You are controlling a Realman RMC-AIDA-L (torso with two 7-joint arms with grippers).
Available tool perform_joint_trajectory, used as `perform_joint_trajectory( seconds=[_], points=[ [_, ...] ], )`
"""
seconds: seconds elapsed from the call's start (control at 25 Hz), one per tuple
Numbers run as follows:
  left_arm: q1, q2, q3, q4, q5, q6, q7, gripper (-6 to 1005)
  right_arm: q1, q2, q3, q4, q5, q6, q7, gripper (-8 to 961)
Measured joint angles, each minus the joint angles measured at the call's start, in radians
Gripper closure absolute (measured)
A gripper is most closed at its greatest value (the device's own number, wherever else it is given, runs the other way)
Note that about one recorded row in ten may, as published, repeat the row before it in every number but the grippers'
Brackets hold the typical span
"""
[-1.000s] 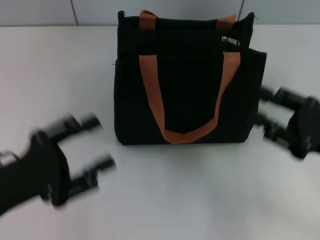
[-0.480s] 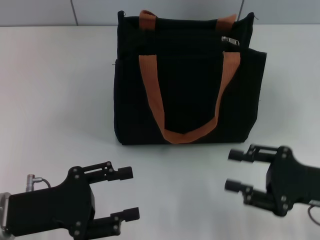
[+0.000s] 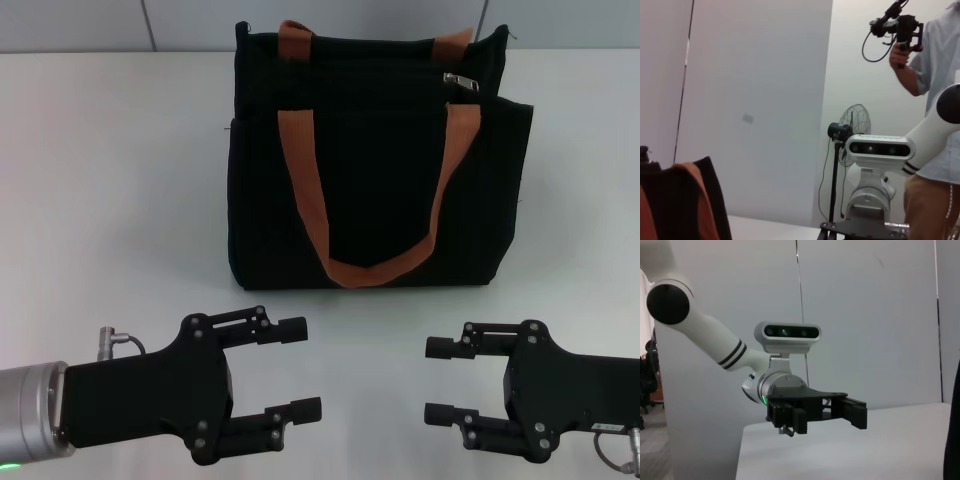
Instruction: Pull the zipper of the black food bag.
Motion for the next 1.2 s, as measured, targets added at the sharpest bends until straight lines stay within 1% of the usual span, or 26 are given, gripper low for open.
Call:
perform_joint_trajectory(
  seconds=[0.28,0.4,0.6,0.8,0.92,0.96,1.2],
  points=[
    [-0.005,-0.002,-0.005,0.005,0.001,0.006,-0.001,322,0.014,0.000,-0.002,0.000,-0.003,-0.001,0.000,410],
    [-0.013,-0.002,-0.005,0.005,0.001,-0.005,-0.001,322,0.013,0.001,0.003,0.000,0.002,0.015,0.000,266],
    [-0.020,-0.002,-0.004,0.001,0.001,-0.014,-0.001,322,0.037,0.001,0.012,0.042,0.005,0.059,-0.001,216],
    [-0.020,-0.003,-0.011,0.003,0.000,-0.028,0.001,322,0.050,0.003,0.014,0.056,0.011,0.067,-0.001,215],
    [-0.021,-0.009,-0.023,0.004,-0.003,-0.034,0.005,322,0.057,0.003,0.015,0.071,0.022,0.075,-0.001,215],
    [-0.026,-0.015,-0.035,0.006,-0.001,-0.040,0.007,322,0.057,0.003,0.015,0.075,0.025,0.079,-0.001,215],
    [-0.046,-0.016,-0.033,0.006,0.001,-0.049,0.006,323,0.064,0.003,0.015,0.103,0.034,0.114,-0.001,215]
  ],
)
